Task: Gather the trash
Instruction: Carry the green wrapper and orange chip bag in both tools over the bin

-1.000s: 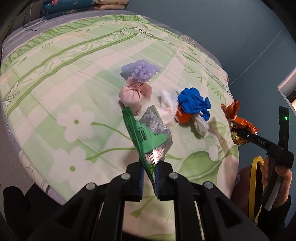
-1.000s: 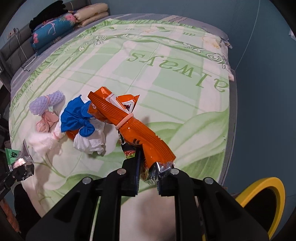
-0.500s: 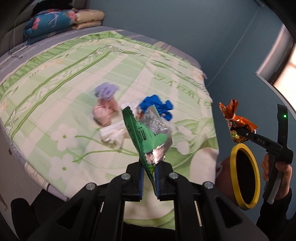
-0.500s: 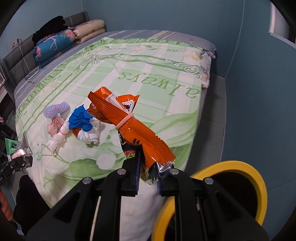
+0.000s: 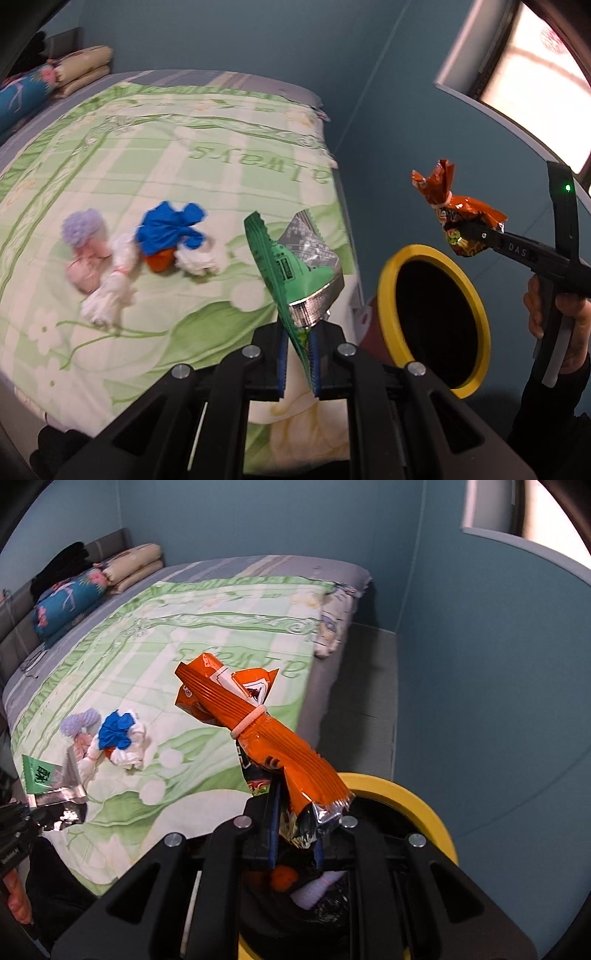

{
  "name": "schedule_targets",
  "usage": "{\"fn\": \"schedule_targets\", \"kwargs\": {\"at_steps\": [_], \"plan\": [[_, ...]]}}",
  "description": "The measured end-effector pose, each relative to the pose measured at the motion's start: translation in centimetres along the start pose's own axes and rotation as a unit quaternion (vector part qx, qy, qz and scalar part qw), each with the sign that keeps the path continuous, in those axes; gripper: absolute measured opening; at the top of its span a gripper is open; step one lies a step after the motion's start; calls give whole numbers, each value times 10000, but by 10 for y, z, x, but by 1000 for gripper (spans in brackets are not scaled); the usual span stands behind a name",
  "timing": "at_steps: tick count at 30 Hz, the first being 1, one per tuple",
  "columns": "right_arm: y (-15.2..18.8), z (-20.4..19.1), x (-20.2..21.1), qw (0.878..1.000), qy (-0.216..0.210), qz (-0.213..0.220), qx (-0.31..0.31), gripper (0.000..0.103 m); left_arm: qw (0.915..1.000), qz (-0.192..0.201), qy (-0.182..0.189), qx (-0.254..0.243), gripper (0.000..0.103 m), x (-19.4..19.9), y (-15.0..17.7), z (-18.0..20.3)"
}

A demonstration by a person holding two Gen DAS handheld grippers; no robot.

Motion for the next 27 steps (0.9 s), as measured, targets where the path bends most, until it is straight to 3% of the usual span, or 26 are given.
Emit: {"fn": "schedule_targets", "kwargs": {"at_steps": [16, 27], "plan": [[29, 54, 4, 9985, 280, -139, -451, 14, 9932, -294, 560, -978, 9, -34, -13, 116], [55, 73, -22, 9954, 279, -632, -657, 15, 9856, -797, 615, -1362, 9, -67, 8, 150]]}}
Point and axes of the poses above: each gripper's, at about its wrist camera, not at the fingertips, and x roughly against the way its jaws point, z to its right, y to its underside, the point moved 10 cm from there along -x, roughly the way its jaws point, and after that the axes turned 11 degrees about -z, right-handed, at the moved point
